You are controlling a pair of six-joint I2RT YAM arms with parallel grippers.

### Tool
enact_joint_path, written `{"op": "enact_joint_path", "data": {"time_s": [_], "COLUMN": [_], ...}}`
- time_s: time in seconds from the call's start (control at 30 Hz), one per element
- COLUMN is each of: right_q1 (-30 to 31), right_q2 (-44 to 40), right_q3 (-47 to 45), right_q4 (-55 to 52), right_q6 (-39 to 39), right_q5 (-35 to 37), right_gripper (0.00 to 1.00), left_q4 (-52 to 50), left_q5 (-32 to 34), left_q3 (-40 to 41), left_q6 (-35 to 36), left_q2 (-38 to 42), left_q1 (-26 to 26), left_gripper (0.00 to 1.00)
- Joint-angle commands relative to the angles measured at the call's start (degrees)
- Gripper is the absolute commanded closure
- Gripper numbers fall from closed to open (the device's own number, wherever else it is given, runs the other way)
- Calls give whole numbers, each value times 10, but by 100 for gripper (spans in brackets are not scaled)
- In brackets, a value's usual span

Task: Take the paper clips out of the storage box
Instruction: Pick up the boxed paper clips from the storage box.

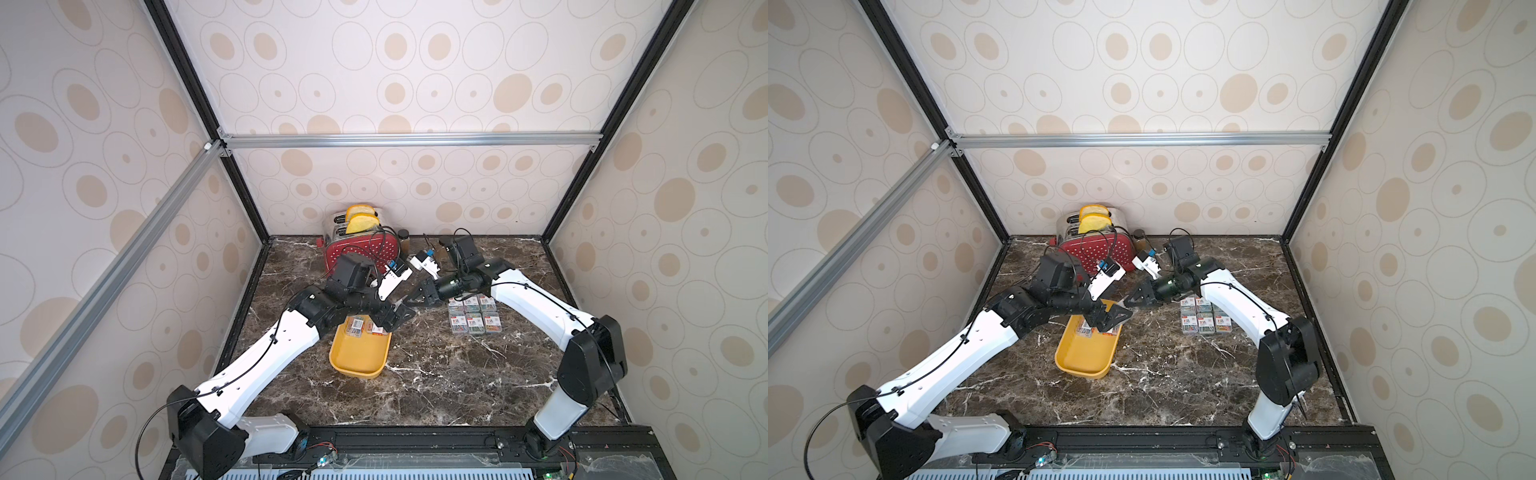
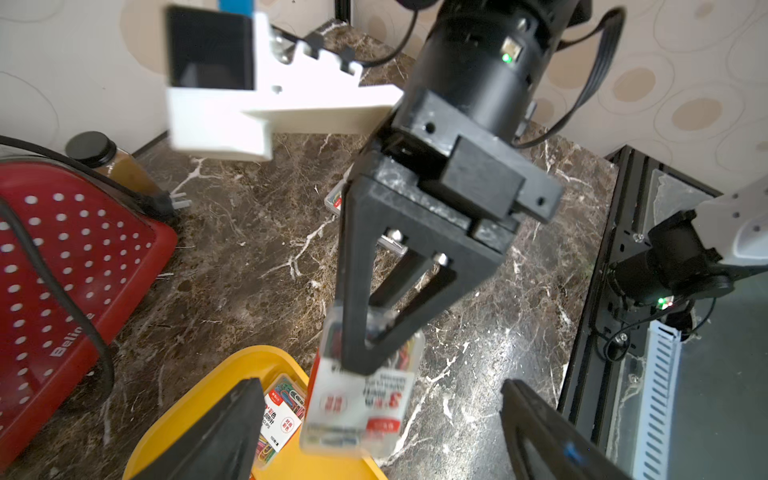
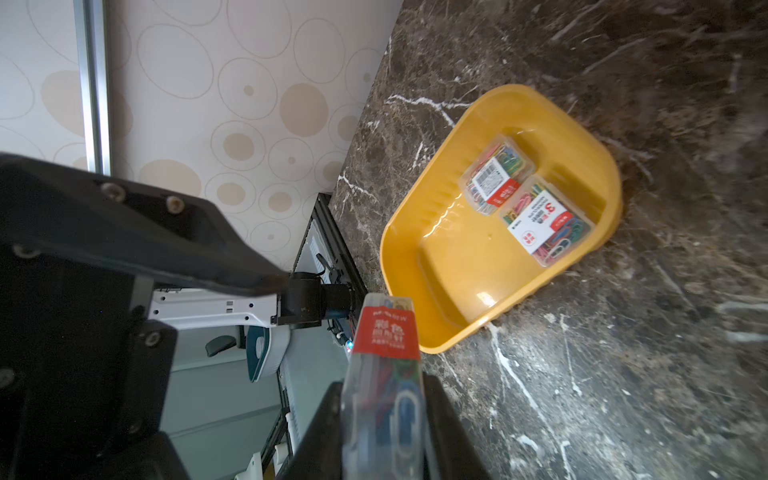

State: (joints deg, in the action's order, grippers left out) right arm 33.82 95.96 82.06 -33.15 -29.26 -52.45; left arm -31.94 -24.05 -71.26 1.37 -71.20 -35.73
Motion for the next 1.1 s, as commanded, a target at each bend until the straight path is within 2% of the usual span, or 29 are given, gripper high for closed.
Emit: {"op": "enact_joint_path", "data": {"time_s": [0.0,0.1,0.2,0.33,0.47,0.8,1.07], "right_q1": [-29,-47,-59,-64,-67,-72,-75], "right_q2": [-48,-86,-131,-178,-220,-236,-230], "right_q3": [-29,-73,-125,-165,-205,-247,-254], "right_q4": [55,130,219,281,335,440,491], "right_q6": [-28,-63,-102,-128,-159,-253,-297], "right_q5": [18,34,58,107,146,117,100], "right_gripper": [81,80,79,79,79,78,78], "left_q4": [24,73,136,279,426,677,693], "left_q5": [-8,-37,-74,-105,-129,-182,-195], "left_q3": [17,57,96,161,195,199,214], "left_q6": [-118,-229,-330,-486,-590,-715,-716], "left_q2": [37,63,67,56,36,-29,-52], "left_q1": [35,75,81,81,81,81,79], "left_gripper": [6,9,12,15,15,16,18]}}
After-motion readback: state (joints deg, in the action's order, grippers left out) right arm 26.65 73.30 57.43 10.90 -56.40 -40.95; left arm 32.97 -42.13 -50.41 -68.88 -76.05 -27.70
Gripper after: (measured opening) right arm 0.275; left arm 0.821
